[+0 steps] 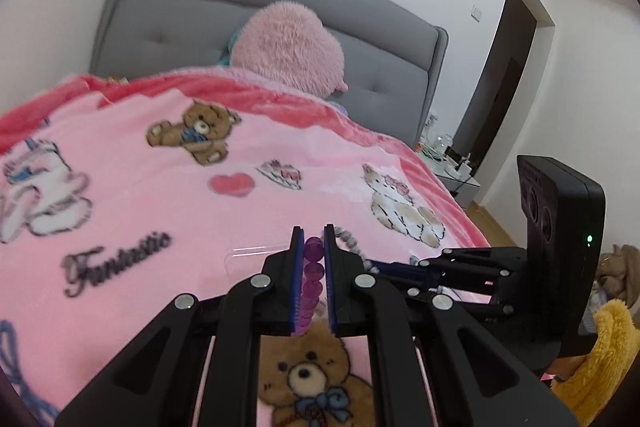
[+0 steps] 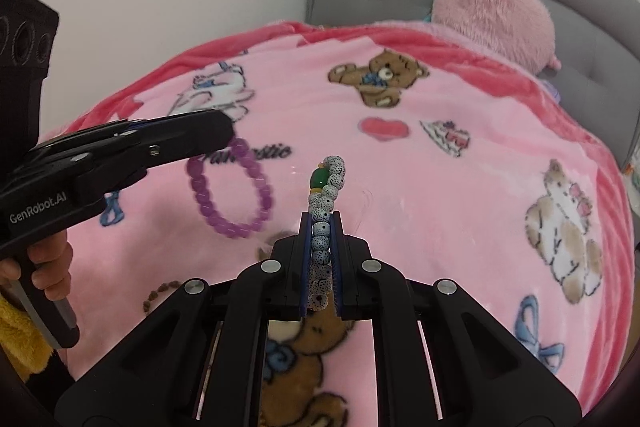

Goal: Organize jewelry
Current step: 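Lift both bracelets and carry them over the clear plastic box, then open the left tool over the box while the right tool releases the grey bracelet, then grasp the gold clasp charm with the left tool while the right tool grasps the brown wooden bracelet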

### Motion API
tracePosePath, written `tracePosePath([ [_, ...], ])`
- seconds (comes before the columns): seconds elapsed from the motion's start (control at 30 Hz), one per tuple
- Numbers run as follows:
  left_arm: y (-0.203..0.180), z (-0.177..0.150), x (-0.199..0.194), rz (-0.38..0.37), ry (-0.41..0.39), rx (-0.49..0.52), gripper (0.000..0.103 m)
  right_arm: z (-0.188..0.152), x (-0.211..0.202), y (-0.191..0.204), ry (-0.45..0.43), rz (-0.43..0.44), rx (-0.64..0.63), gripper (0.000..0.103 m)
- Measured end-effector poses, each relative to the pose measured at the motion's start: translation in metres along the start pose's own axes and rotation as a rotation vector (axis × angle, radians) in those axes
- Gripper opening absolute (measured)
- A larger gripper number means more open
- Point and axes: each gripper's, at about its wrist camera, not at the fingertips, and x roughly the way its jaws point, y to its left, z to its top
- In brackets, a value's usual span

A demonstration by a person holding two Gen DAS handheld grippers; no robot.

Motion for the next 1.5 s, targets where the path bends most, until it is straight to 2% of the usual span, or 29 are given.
tracePosePath([
  [0.17, 0.029, -0.011, 0.032, -0.022, 0.074, -0.086, 0.01, -0.004, 0.024, -0.004, 0.05, 0.004, -0.025, 0.009],
  [0.4, 0.051, -0.024, 0.052, 0.003, 0.124, -0.129, 0.01, -0.008, 0.051, -0.003, 0.101, 0.029, -0.026, 0.009],
  [0.6, 0.053, -0.025, 0.06, 0.018, 0.136, -0.137, 0.01, -0.013, 0.066, -0.005, 0.133, 0.048, 0.016, 0.01],
  [0.73, 0.049, -0.026, 0.065, 0.018, 0.157, -0.122, 0.017, -0.017, 0.065, -0.006, 0.129, 0.049, 0.026, 0.011],
  [0.87, 0.041, -0.03, 0.063, 0.017, 0.155, -0.087, 0.017, -0.017, 0.058, -0.004, 0.105, 0.044, 0.009, 0.011],
  [1.0, 0.041, -0.03, 0.044, -0.001, 0.13, -0.08, 0.021, -0.019, 0.032, -0.005, 0.043, 0.052, -0.001, 0.022],
  [1.03, 0.042, -0.031, 0.035, 0.006, 0.121, -0.072, 0.025, -0.02, 0.024, -0.005, 0.026, 0.056, -0.007, 0.023],
  [1.1, 0.043, -0.035, 0.015, 0.031, 0.111, -0.053, 0.041, -0.026, 0.002, -0.004, 0.0, 0.082, -0.017, 0.023],
  [1.17, 0.043, -0.044, -0.007, 0.056, 0.111, -0.029, 0.044, -0.035, -0.018, -0.001, -0.015, 0.09, -0.044, 0.024],
  [1.27, 0.038, -0.072, -0.041, 0.118, 0.149, 0.008, 0.046, -0.054, -0.036, 0.006, 0.008, 0.104, -0.058, 0.027],
  [1.37, 0.025, -0.103, -0.068, 0.127, 0.179, 0.036, 0.062, -0.085, -0.045, 0.014, 0.065, 0.133, -0.035, 0.03],
  [1.4, 0.019, -0.112, -0.073, 0.128, 0.197, 0.052, 0.062, -0.094, -0.045, 0.016, 0.083, 0.135, -0.032, 0.036],
  [1.5, -0.001, -0.142, -0.084, 0.106, 0.28, 0.098, 0.063, -0.121, -0.041, 0.023, 0.141, 0.138, -0.017, 0.037],
])
